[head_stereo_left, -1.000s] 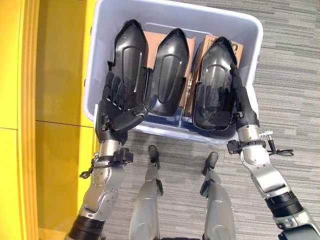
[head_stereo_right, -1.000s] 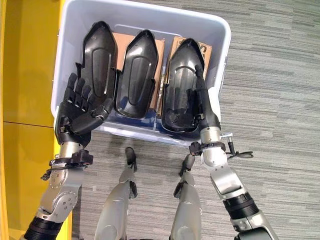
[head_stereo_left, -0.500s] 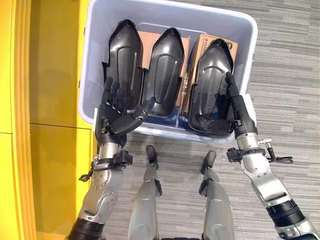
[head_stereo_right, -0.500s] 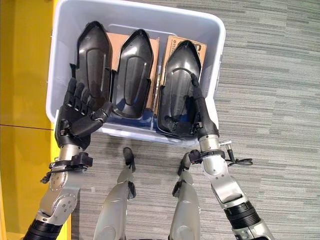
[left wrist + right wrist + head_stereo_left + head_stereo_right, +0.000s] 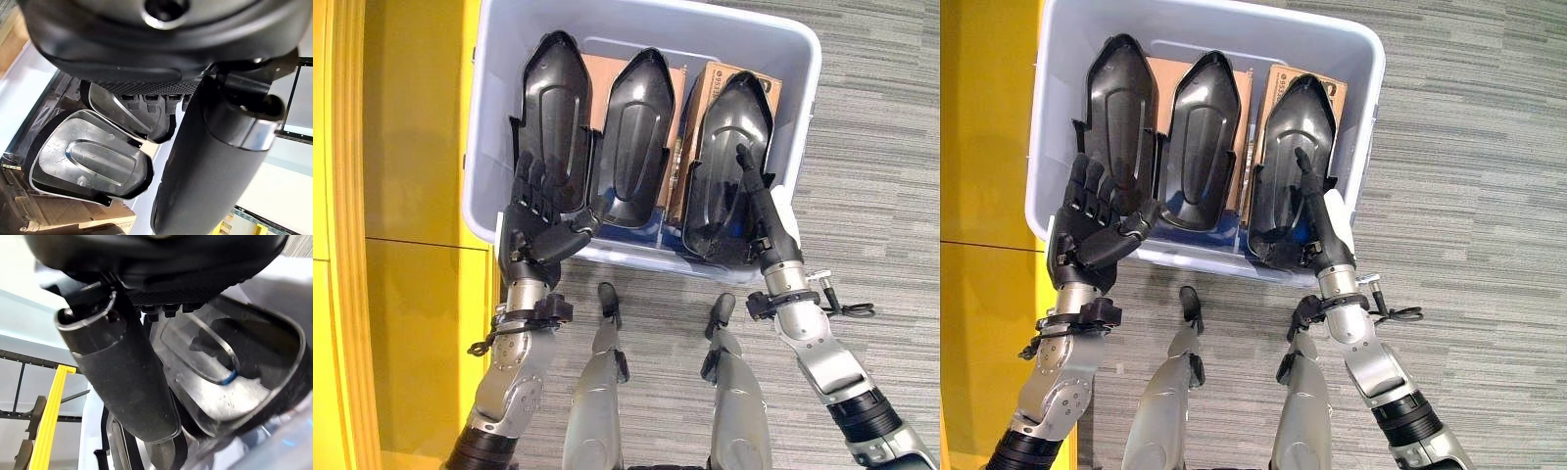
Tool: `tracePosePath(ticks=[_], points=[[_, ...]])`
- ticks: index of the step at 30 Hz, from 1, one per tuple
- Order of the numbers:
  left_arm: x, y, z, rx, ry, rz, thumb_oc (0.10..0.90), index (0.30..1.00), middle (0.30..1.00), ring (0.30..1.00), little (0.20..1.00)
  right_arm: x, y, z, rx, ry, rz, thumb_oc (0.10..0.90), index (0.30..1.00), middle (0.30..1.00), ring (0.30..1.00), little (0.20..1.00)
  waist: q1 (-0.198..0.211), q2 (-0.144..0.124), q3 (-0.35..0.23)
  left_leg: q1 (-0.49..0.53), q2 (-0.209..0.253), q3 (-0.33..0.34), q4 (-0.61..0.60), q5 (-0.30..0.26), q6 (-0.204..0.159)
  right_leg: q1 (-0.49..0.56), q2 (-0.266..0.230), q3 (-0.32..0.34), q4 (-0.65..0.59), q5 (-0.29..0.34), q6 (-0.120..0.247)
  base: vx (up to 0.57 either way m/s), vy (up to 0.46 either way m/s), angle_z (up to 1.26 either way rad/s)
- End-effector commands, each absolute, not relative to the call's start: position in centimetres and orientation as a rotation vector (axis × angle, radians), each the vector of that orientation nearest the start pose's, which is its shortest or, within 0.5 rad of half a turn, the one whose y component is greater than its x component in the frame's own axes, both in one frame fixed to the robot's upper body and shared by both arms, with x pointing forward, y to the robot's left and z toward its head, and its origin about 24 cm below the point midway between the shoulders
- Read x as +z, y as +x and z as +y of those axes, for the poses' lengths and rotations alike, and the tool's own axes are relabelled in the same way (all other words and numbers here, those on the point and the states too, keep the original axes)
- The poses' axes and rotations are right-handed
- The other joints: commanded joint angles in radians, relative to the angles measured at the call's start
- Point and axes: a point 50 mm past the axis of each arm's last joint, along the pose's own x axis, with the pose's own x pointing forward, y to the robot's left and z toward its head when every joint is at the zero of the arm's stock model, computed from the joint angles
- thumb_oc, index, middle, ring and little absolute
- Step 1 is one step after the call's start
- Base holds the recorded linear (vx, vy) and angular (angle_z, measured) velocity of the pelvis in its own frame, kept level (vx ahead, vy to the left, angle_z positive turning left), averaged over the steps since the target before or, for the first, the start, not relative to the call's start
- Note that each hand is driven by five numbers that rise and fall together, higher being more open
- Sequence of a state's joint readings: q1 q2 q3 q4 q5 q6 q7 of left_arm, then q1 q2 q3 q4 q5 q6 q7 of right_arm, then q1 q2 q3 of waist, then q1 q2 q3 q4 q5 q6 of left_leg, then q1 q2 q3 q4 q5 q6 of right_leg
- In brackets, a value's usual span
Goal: Move parts from the plastic box to the shelf.
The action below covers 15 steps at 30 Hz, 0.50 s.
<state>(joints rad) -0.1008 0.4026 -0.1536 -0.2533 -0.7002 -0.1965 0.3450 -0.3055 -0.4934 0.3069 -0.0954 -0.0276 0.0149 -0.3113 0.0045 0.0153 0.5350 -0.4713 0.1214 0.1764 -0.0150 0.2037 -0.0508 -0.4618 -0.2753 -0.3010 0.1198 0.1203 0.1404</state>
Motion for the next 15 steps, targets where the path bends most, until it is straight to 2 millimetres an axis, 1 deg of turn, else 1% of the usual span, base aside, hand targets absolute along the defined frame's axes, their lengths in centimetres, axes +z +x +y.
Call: tracePosePath(ticks=[1,3,6,7,8,9,10,12,13,15], points=[[17.1,24.7,18.4,0.033,-0.415,-0.565,0.9,1.0,1.0,1.0,1.0,17.2,29.4,-13.7,0.059,-0.393,-0.565,0.9,1.0,1.0,1.0,1.0,0.016,-0.032,-0.015,0.043,0.021,0.028,0.107,-0.151,-0.033,0.033,-0.019,0.027,0.062,-0.08,0.021,0.0,0.0,0.0],[17.0,24.8,18.4,0.031,-0.418,-0.561,0.9,1.0,1.0,1.0,1.0,16.8,29.7,-13.6,0.059,-0.384,-0.54,0.9,1.0,1.0,1.0,1.0,0.017,-0.03,-0.015,0.041,0.021,0.027,0.107,-0.15,-0.033,0.033,-0.019,0.027,0.061,-0.08,0.02,0.0,0.0,0.0],[16.9,24.9,18.2,0.016,-0.424,-0.551,0.9,1.0,1.0,1.0,1.0,15.4,31.0,-13.7,0.055,-0.344,-0.442,0.9,1.0,1.0,1.0,1.0,0.025,-0.022,-0.015,0.037,0.02,0.024,0.109,-0.15,-0.033,0.03,-0.02,0.024,0.063,-0.081,0.019,0.0,0.0,0.0],[16.9,24.9,18.1,0.013,-0.428,-0.549,0.9,1.0,1.0,1.0,1.0,15.2,31.4,-13.7,0.048,-0.336,-0.424,0.9,1.0,1.0,1.0,1.0,0.027,-0.019,-0.015,0.035,0.02,0.023,0.109,-0.15,-0.033,0.029,-0.021,0.024,0.064,-0.081,0.018,0.07,-0.012,0.02],[16.8,24.9,18.1,0.014,-0.428,-0.544,0.9,1.0,1.0,1.0,1.0,15.1,31.4,-13.7,0.049,-0.336,-0.419,0.9,1.0,1.0,1.0,1.0,0.027,-0.018,-0.015,0.054,0.02,0.016,0.109,-0.171,-0.041,0.045,-0.02,0.03,0.069,-0.101,0.028,0.0,0.0,0.0],[16.8,24.9,18.1,0.007,-0.43,-0.546,0.9,1.0,1.0,1.0,1.0,15.1,31.7,-13.7,0.046,-0.33,-0.408,0.9,1.0,1.0,1.0,1.0,0.03,-0.016,-0.015,0.033,0.02,0.022,0.11,-0.15,-0.033,0.027,-0.021,0.023,0.064,-0.081,0.018,0.07,-0.017,0.05],[16.6,24.9,18.0,0.005,-0.437,-0.536,0.9,1.0,1.0,1.0,1.0,14.9,32.0,-13.9,0.035,-0.323,-0.387,0.9,1.0,1.0,1.0,1.0,0.034,-0.014,-0.015,0.05,0.019,0.015,0.11,-0.17,-0.041,0.042,-0.021,0.029,0.07,-0.101,0.027,0.01,-0.022,0.05],[16.4,24.9,17.8,-0.006,-0.443,-0.527,0.9,1.0,1.0,1.0,1.0,14.8,33.0,-14.1,0.015,-0.308,-0.352,0.9,1.0,1.0,1.0,1.0,0.041,-0.009,-0.015,0.049,0.018,0.013,0.111,-0.172,-0.041,0.039,-0.021,0.029,0.072,-0.102,0.025,0.04,-0.018,0.05],[16.4,24.9,17.8,-0.006,-0.443,-0.527,0.9,1.0,1.0,1.0,1.0,14.8,33.0,-14.1,0.015,-0.308,-0.353,0.9,1.0,1.0,1.0,1.0,0.041,-0.009,-0.015,0.048,0.018,0.013,0.111,-0.172,-0.041,0.039,-0.021,0.029,0.072,-0.102,0.025,0.0,0.0,0.0],[16.4,24.9,17.7,-0.023,-0.447,-0.523,0.9,1.0,1.0,1.0,1.0,15.2,34.0,-14.5,-0.007,-0.306,-0.338,0.9,1.0,1.0,1.0,1.0,0.048,-0.003,-0.015,0.044,0.017,0.012,0.112,-0.17,-0.041,0.035,-0.021,0.03,0.075,-0.103,0.024,0.0,0.0,0.0]])
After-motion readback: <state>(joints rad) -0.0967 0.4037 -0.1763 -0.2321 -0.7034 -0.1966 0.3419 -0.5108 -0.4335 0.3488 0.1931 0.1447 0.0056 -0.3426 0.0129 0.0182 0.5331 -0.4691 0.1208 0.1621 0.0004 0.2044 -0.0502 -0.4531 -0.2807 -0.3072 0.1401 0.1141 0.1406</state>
